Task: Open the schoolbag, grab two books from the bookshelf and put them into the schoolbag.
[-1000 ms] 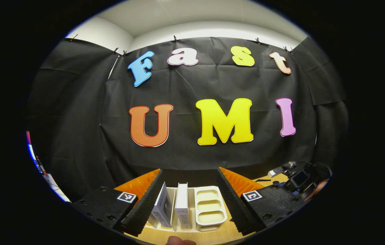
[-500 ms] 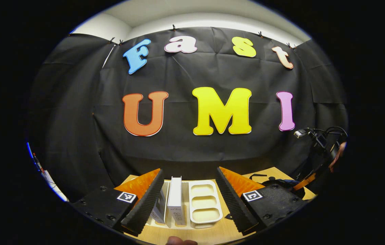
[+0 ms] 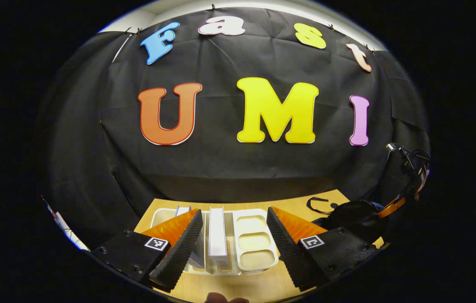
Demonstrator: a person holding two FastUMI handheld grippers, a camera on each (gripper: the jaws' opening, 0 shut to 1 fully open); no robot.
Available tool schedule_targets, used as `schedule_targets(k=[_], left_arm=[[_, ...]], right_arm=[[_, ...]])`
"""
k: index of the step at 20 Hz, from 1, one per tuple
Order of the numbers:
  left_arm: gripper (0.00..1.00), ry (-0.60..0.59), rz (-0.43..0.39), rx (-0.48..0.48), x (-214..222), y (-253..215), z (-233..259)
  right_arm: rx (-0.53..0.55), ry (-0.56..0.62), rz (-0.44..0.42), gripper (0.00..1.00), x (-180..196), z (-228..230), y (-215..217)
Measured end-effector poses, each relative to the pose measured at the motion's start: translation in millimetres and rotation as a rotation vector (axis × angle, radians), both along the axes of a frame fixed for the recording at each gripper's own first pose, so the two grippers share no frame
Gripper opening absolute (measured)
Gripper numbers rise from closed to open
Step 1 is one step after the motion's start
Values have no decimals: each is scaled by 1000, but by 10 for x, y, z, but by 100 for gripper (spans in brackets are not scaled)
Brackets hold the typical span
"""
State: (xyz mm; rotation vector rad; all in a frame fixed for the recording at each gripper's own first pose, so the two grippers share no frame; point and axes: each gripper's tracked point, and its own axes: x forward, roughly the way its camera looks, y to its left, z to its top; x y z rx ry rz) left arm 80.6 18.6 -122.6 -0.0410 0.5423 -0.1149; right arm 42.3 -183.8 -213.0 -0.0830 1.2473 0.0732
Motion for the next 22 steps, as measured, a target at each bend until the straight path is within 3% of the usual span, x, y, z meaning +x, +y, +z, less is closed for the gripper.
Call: schedule_targets(k=[5, 8, 11, 15, 18, 22], left_arm=[[98, 251, -69, 46, 104, 90, -333], [98, 457, -102, 8, 38, 106, -546], [98, 584, -143, 55, 100, 203, -736], [99, 799, -139, 13, 124, 130, -967], [100, 867, -158, 36, 149, 84, -1092], [99, 987, -104, 26, 118, 153, -1317]], right_arm=[[23, 28, 8, 0, -10, -84, -62], [28, 33, 15, 0, 16, -102, -123], [29, 34, 24, 0, 50, -67, -202], [30, 29, 35, 0, 64, -48, -276], [39, 33, 35, 0, 43, -83, -311], [51, 26, 31, 0, 42, -86, -353]])
